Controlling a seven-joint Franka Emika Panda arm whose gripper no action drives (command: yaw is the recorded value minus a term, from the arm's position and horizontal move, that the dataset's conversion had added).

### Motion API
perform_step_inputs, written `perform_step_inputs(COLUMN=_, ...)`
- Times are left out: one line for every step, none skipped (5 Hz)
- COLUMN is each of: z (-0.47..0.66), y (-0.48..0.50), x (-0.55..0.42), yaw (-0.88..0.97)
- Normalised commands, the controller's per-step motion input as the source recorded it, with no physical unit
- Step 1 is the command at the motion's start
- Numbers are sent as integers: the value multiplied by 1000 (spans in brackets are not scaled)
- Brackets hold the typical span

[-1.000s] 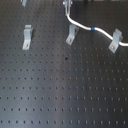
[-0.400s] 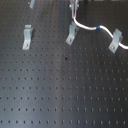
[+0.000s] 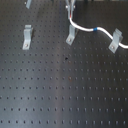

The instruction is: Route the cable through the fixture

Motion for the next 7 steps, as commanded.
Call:
perform_step_inputs(z=424, y=11, x=177, yaw=11)
perform_step_inputs(z=707, y=-22, x=47, yaw=0)
perform_step_inputs(z=578, y=7, x=7, yaw=0)
perform_step_inputs(z=344, y=71, x=-196, yaw=-360)
perform_step_inputs(z=140, y=208, x=-72, yaw=-371)
perform_step_inputs(z=23, y=89, x=-17, yaw=-180)
perform_step_inputs(z=53, y=192, x=-48, yaw=-340)
